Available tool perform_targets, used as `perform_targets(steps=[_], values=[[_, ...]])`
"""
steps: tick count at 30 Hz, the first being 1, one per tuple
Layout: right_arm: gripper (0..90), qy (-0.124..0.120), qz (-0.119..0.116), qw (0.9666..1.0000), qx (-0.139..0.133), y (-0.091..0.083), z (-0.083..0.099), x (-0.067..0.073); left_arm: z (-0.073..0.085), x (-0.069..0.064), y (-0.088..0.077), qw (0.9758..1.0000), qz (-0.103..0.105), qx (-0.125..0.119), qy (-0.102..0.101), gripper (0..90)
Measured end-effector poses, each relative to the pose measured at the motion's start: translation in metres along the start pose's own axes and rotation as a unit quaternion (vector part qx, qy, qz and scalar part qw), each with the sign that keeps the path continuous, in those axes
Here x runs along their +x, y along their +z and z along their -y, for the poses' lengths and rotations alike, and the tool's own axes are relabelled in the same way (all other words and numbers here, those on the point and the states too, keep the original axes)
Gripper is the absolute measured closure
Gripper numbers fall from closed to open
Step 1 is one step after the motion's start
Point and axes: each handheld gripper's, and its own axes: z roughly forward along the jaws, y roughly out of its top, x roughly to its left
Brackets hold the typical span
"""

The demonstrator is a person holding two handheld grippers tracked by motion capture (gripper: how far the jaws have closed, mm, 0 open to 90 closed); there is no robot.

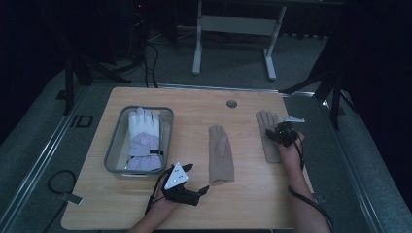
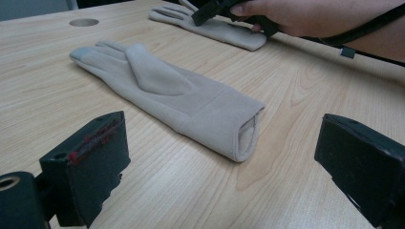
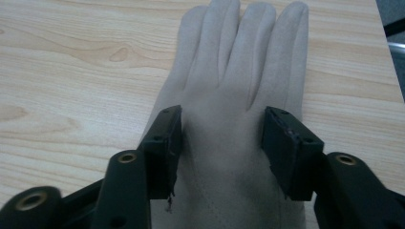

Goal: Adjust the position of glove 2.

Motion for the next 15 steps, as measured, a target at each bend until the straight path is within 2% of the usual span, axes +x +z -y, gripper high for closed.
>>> perform_targets(steps=[1,4,6,15], values=[[55.5,0.013,-0.003,0.9999,-0.002,0.0,0.001,0.0,0.0,0.0,0.0,1.0,-0.001,0.0,0.001,4.5],[68.3,0.022,-0.002,0.9997,-0.009,-0.002,0.004,0.0,0.0,-0.001,0.0,1.0,0.0,0.001,0.003,4.5],[72.9,0.026,-0.002,0.9996,-0.011,-0.003,0.005,0.002,0.0,-0.001,0.0,1.0,-0.001,0.001,0.004,4.5],[76.5,0.067,0.018,0.9976,0.001,-0.015,0.0,0.008,-0.001,0.001,-0.001,1.0,-0.006,-0.003,0.0,4.9]])
